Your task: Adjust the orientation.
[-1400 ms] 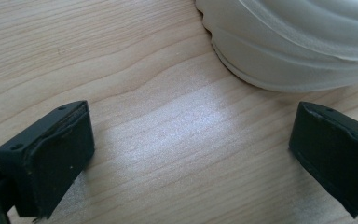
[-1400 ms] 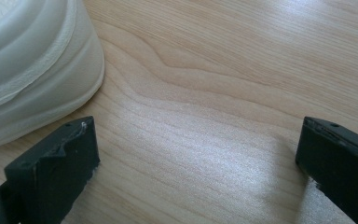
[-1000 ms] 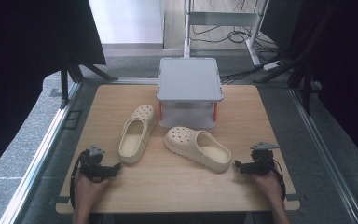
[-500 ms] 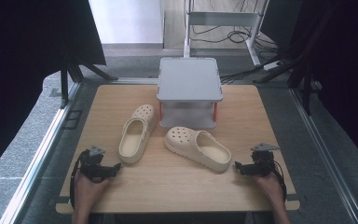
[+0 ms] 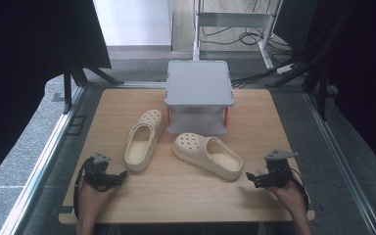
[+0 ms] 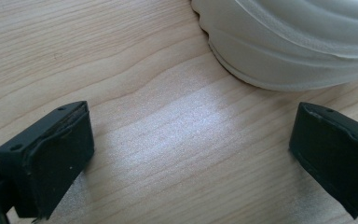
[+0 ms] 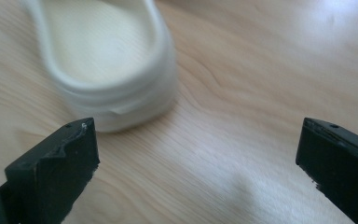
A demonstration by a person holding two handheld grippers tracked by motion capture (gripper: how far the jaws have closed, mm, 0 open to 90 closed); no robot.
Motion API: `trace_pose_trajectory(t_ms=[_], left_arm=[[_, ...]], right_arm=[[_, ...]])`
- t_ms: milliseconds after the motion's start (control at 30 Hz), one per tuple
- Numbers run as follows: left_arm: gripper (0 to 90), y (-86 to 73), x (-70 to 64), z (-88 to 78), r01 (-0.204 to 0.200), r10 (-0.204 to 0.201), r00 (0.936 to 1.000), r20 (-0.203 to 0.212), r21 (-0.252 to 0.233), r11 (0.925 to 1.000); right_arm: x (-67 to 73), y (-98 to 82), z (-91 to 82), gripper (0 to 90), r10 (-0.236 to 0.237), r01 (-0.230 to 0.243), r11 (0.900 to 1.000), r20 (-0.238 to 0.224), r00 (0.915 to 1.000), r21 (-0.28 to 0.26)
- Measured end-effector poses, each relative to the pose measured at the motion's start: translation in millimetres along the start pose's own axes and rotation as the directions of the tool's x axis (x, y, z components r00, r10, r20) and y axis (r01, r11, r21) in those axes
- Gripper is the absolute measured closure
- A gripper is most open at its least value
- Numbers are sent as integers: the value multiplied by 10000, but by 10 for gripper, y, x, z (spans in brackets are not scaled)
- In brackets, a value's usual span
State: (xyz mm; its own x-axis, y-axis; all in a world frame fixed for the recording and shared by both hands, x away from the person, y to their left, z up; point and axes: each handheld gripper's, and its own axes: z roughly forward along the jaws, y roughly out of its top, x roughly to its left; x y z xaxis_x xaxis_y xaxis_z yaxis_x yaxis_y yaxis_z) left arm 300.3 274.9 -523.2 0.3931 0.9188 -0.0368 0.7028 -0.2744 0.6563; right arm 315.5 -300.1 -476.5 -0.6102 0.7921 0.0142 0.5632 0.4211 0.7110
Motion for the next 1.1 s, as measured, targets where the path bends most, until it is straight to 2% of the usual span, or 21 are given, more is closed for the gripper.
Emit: trace_pose_trajectory(t_ms=[33,67,233,300,367,467,600,667,733,900,1000,1033,1067,1100], left_arm=[[0,0,-1,0,9,-9,10000,0,3,10000],[0,0,-3,0,15,-15,10000,-14,-3,10000],[0,1,-8,0,26,-26,10000,-22,2,10000],[0,1,-9,0,27,-27,10000,-21,2,10000],[0,1,-8,0,24,-24,10000,-21,5,10000],[0,1,-9,0,23,-23,10000,-20,5,10000],[0,1,-9,0,20,-20,10000,-19,5,10000],[0,1,-9,0,21,-21,10000,-20,5,10000],[0,1,-9,0,19,-19,10000,-18,4,10000],[0,2,-10,1,26,-26,10000,-19,10,10000],[0,2,-15,2,45,-45,10000,-26,4,10000],[0,2,-15,2,45,-45,10000,-29,5,10000],[0,2,-15,2,43,-43,10000,-34,1,10000],[0,3,-11,2,-9,9,10000,-36,1,10000]], right_arm=[[55,72,-67,0,-256,253,9995,-164,9995,-176],[55,72,-67,0,-256,253,9995,-164,9995,-176],[219,326,-138,0,-977,937,9936,-636,9932,-637],[235,358,-133,0,-984,942,9937,-687,9928,-614],[308,496,-100,0,-1168,1106,9914,-926,9888,-695],[365,580,-70,0,-1260,1200,9910,-1105,9859,-594],[455,767,48,7,-1019,981,9946,-1403,9849,-339],[466,794,68,8,-968,931,9951,-1428,9850,-326],[521,914,140,20,-786,753,9968,-1582,9843,-266],[612,1068,219,25,-848,817,9963,-1669,9823,-255],[698,1202,315,26,-899,882,9960,-2033,9750,-175],[698,1202,315,26,-899,882,9960,-2033,9750,-175],[739,1277,379,38,-946,967,9953,-2310,9683,-24],[765,1314,409,43,-898,925,9957,-2373,9673,2]])
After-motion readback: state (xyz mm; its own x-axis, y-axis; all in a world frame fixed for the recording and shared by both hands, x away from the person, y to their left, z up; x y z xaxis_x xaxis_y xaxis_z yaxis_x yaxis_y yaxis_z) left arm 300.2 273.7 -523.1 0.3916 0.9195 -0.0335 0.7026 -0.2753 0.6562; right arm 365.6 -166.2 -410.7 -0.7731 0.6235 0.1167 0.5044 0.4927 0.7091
